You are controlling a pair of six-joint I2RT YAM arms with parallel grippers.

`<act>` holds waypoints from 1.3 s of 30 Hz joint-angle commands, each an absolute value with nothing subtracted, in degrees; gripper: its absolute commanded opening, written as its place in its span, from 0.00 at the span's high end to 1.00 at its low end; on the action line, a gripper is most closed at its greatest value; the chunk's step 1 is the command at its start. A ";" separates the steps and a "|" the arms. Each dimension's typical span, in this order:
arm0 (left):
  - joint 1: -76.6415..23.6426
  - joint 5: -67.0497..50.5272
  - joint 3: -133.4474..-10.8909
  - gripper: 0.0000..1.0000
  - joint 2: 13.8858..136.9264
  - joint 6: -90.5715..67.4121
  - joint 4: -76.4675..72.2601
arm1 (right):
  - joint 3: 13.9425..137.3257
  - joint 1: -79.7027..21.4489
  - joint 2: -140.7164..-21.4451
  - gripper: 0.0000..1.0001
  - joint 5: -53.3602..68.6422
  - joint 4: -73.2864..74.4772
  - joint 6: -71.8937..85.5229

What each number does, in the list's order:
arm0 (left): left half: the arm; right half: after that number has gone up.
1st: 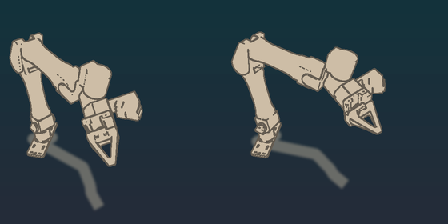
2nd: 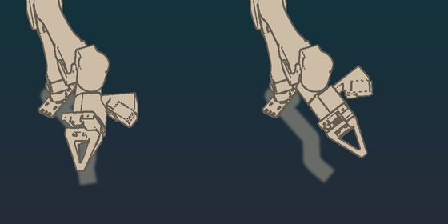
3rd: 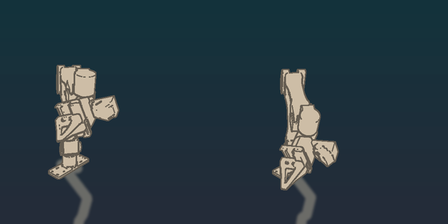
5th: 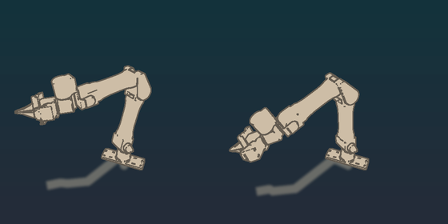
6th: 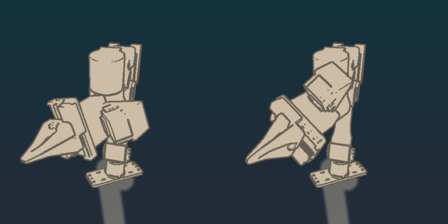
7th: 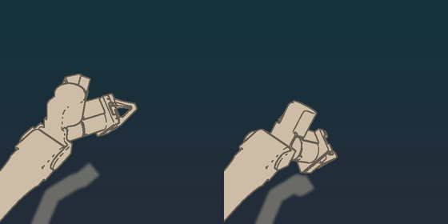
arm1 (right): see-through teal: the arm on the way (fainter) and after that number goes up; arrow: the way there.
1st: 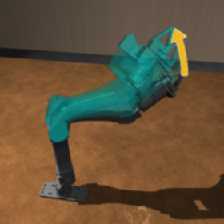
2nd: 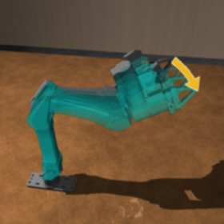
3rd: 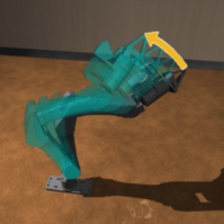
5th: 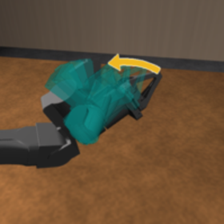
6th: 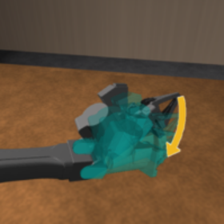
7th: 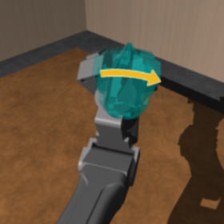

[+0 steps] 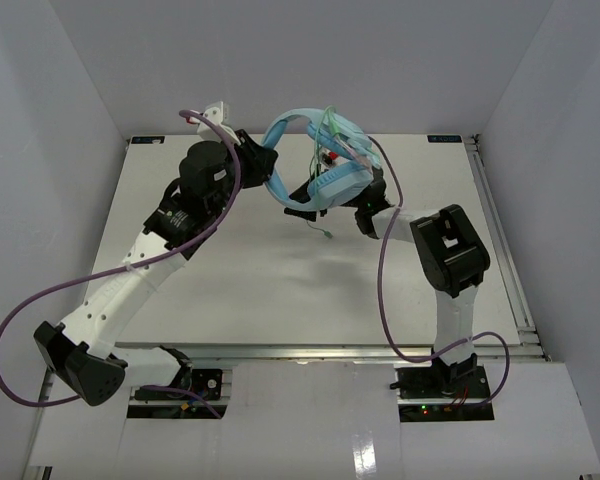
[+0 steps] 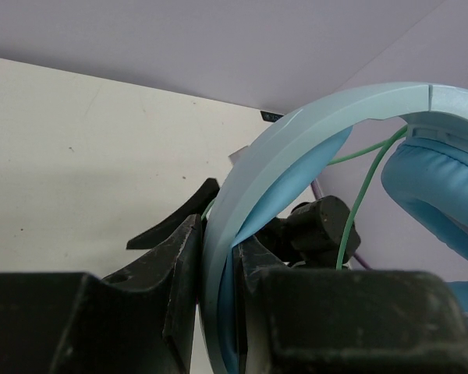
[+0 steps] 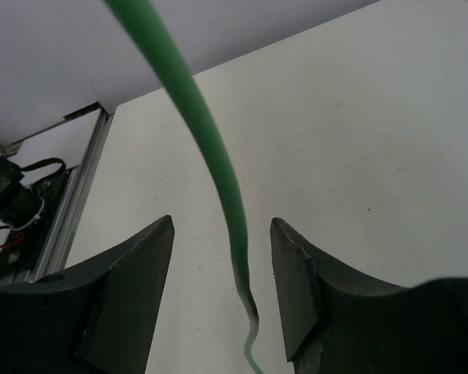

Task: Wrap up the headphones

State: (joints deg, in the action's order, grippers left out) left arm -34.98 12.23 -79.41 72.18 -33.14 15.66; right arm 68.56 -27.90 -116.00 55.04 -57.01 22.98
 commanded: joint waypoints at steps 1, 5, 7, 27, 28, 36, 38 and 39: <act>-34.80 11.90 -84.31 1.00 69.35 -36.11 11.43 | 69.16 -30.89 -117.14 0.56 61.77 -60.11 24.56; -34.80 13.19 -85.49 1.00 70.01 -35.42 11.09 | 64.31 -32.05 -116.04 0.68 64.16 -65.27 27.77; -34.74 13.88 -86.28 1.00 70.52 -34.73 10.67 | 60.66 -32.21 -114.85 0.73 64.79 -69.47 30.28; -34.72 19.73 -87.33 1.00 71.40 -32.34 7.43 | 41.14 -32.52 -95.46 0.92 64.15 -61.97 25.24; -34.72 20.11 -86.94 1.00 71.12 -32.47 7.17 | 41.39 -32.52 -94.69 0.92 63.48 -58.37 23.45; -34.72 21.48 -83.11 1.00 67.57 -34.52 3.30 | 43.75 -31.20 -92.83 0.91 60.58 -40.85 16.60; -34.72 21.21 -82.65 1.00 66.32 -35.18 3.17 | 43.94 -30.39 -93.01 0.87 60.44 -41.88 18.14; -34.72 21.11 -82.55 1.00 65.74 -35.39 3.16 | 44.40 -30.03 -93.22 0.85 60.54 -42.30 18.87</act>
State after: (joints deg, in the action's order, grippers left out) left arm -34.98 20.58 -82.34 71.58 -31.28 10.15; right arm 41.98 -31.59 -94.21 61.41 -44.83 19.20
